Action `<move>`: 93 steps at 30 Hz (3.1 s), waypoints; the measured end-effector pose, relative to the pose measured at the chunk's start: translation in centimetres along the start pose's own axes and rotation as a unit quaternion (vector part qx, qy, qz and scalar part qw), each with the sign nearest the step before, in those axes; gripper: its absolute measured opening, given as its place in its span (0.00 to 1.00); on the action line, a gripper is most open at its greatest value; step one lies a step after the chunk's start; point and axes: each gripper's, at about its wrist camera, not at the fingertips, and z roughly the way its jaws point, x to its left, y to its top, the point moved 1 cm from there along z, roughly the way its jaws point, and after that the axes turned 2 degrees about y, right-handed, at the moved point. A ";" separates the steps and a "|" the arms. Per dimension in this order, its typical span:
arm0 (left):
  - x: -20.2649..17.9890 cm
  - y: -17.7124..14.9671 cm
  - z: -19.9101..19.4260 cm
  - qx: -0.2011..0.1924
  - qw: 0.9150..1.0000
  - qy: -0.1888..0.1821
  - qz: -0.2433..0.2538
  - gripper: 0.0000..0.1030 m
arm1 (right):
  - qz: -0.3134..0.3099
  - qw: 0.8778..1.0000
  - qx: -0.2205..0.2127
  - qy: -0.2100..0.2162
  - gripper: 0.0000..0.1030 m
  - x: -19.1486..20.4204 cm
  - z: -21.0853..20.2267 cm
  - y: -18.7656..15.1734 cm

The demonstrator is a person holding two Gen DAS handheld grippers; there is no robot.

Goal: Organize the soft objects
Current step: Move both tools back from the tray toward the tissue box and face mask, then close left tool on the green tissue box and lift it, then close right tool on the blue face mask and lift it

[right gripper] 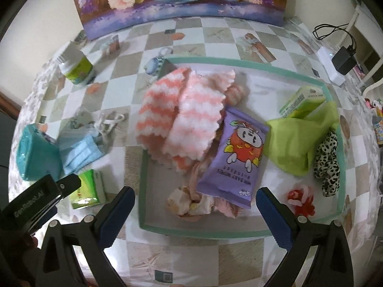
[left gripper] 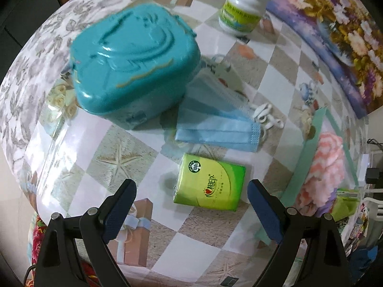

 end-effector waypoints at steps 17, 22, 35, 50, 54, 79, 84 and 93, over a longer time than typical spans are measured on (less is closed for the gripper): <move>-3.9 0.6 3.0 0.029 0.998 0.034 0.040 0.91 | -0.009 0.999 0.025 -0.023 1.00 -0.3 1.4 0.0; -4.8 0.7 3.2 0.020 0.998 0.041 0.047 0.91 | -0.006 0.999 0.026 -0.025 1.00 -0.5 1.5 0.0; -4.0 0.9 2.2 0.008 0.999 0.020 0.032 0.63 | -0.007 0.999 0.025 -0.027 1.00 -0.8 1.5 0.2; 1.9 1.4 0.4 -0.006 0.999 -0.008 -0.053 0.63 | -0.042 0.998 -0.054 0.013 1.00 2.3 -1.2 0.9; 3.9 1.5 -0.1 -0.011 0.997 -0.005 -0.083 0.63 | -0.067 0.994 -0.072 0.047 1.00 4.1 -1.6 1.0; 15.8 1.1 -3.4 -0.004 0.974 -0.062 -0.218 0.63 | -0.184 0.970 -0.083 0.134 0.99 13.6 1.0 2.1; 17.5 0.0 -3.3 0.007 0.967 -0.066 -0.244 0.63 | -0.218 0.966 -0.072 0.121 0.99 14.7 2.2 2.2; 19.4 -0.6 -2.8 0.015 0.961 -0.068 -0.269 0.63 | -0.261 0.958 -0.052 0.110 0.99 16.7 4.5 2.6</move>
